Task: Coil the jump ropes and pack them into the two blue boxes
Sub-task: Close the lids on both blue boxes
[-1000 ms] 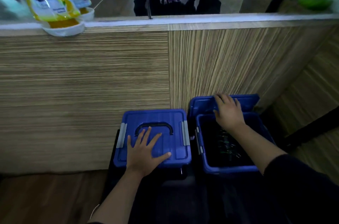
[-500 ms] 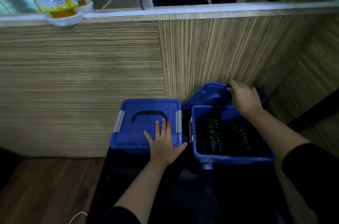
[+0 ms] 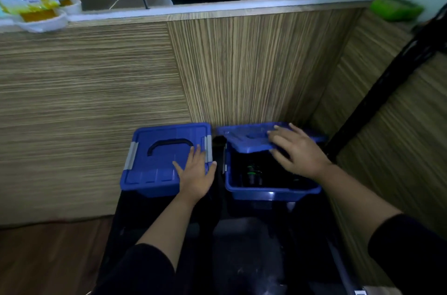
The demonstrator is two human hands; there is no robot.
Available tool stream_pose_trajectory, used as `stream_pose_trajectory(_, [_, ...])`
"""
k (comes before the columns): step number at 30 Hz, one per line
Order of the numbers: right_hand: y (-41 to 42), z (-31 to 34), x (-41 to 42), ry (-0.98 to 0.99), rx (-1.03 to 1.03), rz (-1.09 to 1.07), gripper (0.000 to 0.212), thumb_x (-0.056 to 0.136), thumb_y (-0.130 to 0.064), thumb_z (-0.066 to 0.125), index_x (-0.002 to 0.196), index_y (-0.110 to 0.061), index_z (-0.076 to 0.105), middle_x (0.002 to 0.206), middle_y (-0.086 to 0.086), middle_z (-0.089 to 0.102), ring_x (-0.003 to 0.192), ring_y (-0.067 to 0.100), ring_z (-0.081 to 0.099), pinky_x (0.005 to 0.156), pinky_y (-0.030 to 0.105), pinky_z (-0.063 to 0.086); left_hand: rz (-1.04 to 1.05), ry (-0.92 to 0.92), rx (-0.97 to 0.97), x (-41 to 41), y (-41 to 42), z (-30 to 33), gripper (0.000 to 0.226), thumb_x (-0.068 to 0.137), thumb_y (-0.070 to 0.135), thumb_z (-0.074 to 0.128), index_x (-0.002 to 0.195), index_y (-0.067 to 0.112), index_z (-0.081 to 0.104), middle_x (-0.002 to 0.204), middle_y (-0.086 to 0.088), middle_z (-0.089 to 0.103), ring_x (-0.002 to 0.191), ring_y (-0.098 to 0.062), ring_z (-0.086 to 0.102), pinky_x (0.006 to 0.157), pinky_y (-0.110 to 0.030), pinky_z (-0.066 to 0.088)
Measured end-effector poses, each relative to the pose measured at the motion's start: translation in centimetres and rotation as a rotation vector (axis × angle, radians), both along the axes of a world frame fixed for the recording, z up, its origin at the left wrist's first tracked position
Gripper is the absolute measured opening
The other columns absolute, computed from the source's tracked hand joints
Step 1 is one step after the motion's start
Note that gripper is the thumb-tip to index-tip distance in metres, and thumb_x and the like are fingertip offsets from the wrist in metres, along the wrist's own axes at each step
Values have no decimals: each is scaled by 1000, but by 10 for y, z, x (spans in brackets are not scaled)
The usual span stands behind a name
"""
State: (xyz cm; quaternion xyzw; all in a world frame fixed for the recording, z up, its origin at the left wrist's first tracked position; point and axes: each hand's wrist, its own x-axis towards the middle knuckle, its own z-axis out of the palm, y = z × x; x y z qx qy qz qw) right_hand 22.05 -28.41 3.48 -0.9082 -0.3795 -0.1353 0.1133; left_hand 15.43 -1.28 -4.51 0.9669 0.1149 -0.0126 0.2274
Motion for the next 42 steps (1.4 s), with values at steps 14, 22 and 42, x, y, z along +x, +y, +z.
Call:
stream_pose_trajectory(14, [23,-57,-30,416,-255,-33,72,70,-67,63,131,-30,50,121,0,51,110,24,48,95,40,39,106,-78,-373,17,-32,16,27,97,15,46,117,5,63,98,-11,68,83,-16,61,69,-21,46])
stream_pose_trajectory(22, [25,-64,-29,604,-333,-338,99,48,-98,24,137,-64,-6,153,-8,-29,141,33,-26,109,62,-17,100,161,-505,35,-43,24,38,102,19,39,138,8,43,128,-13,56,113,-27,54,81,-21,39])
stream_pose_trajectory(42, [14,-56,-23,703,-427,-321,104,39,-100,16,136,-65,0,154,-7,-27,143,37,-17,105,66,-15,284,357,-733,54,-44,20,34,84,23,54,113,6,54,109,-11,61,97,-26,60,83,-35,52])
